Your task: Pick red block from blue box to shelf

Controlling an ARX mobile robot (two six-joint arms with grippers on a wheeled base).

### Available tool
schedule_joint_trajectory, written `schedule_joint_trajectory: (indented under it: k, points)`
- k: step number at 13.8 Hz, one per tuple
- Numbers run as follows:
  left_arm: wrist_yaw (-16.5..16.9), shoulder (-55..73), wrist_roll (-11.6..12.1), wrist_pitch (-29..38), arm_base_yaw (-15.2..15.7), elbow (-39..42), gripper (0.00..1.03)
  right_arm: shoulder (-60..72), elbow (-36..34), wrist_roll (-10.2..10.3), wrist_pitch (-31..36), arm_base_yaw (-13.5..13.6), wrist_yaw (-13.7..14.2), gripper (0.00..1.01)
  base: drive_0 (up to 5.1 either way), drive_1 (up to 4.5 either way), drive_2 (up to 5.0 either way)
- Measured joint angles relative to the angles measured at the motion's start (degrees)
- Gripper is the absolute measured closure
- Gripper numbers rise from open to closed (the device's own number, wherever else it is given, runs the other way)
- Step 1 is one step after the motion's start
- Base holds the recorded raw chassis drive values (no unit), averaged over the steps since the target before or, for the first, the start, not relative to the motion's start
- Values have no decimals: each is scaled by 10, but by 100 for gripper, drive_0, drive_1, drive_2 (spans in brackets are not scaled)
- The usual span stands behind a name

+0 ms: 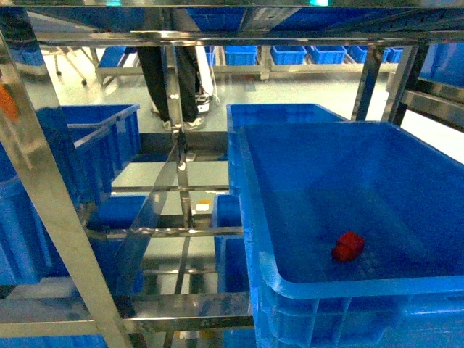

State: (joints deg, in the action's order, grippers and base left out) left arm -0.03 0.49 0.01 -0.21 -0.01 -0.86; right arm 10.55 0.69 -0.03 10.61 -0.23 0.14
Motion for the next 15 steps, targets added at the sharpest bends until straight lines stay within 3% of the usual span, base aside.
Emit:
schedule_joint_trajectory:
  k: [1, 2, 9, 10, 15]
  points:
    - [0, 0, 0, 0, 0, 0, 5, -10, 0, 0, -12, 0, 0, 99, 0, 0, 0]
    - [0, 0, 0, 0, 0, 0, 5, -67, 0, 0, -100, 0, -2, 99, 0, 0, 0]
    - [0, 0, 0, 0, 0, 0, 5, -103, 0, 0, -109, 2, -2, 99, 0, 0, 0]
    - [0, 0, 0, 0, 0, 0, 5, -103, 0, 0, -109, 2, -2, 92, 0, 0, 0]
    - [0, 0, 0, 0, 0, 0, 5, -103, 0, 0, -109, 2, -2, 29, 0, 0, 0]
